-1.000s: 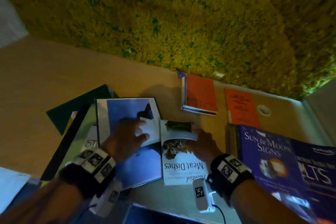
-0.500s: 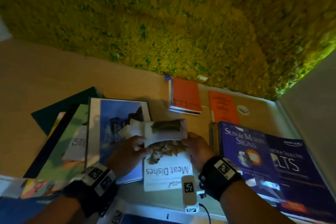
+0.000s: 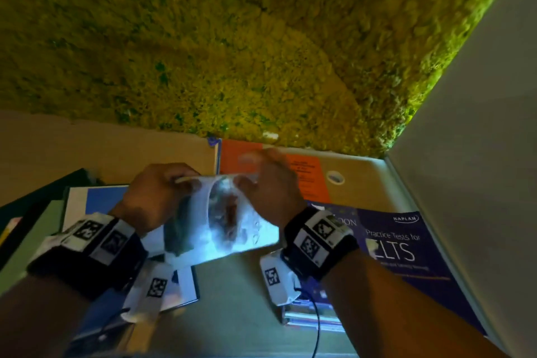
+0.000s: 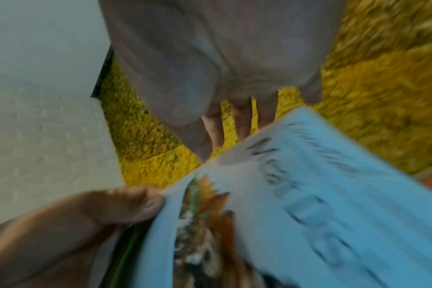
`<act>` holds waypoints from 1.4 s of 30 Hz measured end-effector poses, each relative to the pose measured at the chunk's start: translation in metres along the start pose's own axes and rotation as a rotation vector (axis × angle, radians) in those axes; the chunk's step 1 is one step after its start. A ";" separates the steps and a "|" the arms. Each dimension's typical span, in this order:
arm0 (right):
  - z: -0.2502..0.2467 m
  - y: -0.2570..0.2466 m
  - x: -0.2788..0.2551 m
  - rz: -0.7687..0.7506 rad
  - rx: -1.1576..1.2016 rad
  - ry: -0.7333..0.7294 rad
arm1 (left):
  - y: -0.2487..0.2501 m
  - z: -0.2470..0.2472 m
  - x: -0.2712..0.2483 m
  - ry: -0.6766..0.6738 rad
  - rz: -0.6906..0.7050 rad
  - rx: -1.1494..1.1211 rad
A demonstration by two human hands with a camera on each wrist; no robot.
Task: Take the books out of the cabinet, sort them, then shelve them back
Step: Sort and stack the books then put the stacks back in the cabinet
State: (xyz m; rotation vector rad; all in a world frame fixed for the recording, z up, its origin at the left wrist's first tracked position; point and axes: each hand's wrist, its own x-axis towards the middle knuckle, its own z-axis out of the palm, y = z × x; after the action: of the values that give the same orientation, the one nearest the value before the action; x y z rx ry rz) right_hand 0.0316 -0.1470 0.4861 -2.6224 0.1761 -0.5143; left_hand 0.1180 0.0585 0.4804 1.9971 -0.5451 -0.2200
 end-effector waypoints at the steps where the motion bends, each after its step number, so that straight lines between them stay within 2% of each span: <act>1: -0.008 0.015 0.003 0.076 -0.015 0.105 | -0.002 0.002 0.002 0.055 -0.037 -0.143; 2: -0.015 0.029 0.005 0.157 0.044 0.182 | -0.002 0.004 0.003 0.102 -0.090 -0.315; 4: -0.024 0.049 0.003 0.319 0.386 0.238 | 0.000 0.016 0.008 0.139 -0.232 -0.735; 6: -0.026 0.053 -0.003 0.494 0.817 0.145 | 0.009 0.036 0.014 0.129 -0.321 -1.054; 8: -0.025 0.052 -0.009 0.599 1.116 0.055 | 0.020 0.060 0.025 0.091 -0.360 -1.094; 9: -0.028 0.054 -0.008 0.606 1.162 0.083 | 0.027 0.073 0.032 0.074 -0.374 -1.057; 11: -0.033 0.074 0.003 0.629 1.150 0.221 | 0.038 0.099 0.046 0.009 -0.415 -0.950; 13: -0.044 0.099 0.015 0.660 1.071 0.302 | 0.049 0.123 0.060 -0.114 -0.450 -0.815; 16: -0.066 0.146 0.039 0.733 0.951 0.298 | 0.063 0.157 0.083 -0.235 -0.365 -0.530; 18: -0.068 0.188 0.059 0.784 0.882 0.243 | 0.074 0.177 0.099 -0.243 -0.301 -0.377; 21: -0.060 0.241 0.089 0.744 0.702 0.098 | 0.078 0.204 0.134 -0.246 -0.254 -0.126; 24: -0.047 0.274 0.108 0.674 0.616 -0.033 | 0.066 0.228 0.167 -0.380 -0.286 0.040; 26: -0.038 0.294 0.115 0.685 0.561 -0.120 | 0.053 0.241 0.179 -0.435 -0.303 0.131; 30: -0.028 0.322 0.109 0.766 0.437 -0.401 | 0.022 0.257 0.193 -0.494 -0.410 0.179; 33: -0.027 0.330 0.102 0.856 0.446 -0.536 | 0.007 0.260 0.201 -0.463 -0.531 0.175; 42: -0.017 0.344 0.099 1.003 0.578 -0.517 | -0.006 0.264 0.213 -0.468 -0.596 0.099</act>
State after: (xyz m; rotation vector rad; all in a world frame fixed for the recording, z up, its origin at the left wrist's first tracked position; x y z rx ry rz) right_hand 0.1041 -0.4796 0.3743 -1.7098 0.9305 0.4031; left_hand 0.2076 -0.2485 0.3668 2.1682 -0.2300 -1.0600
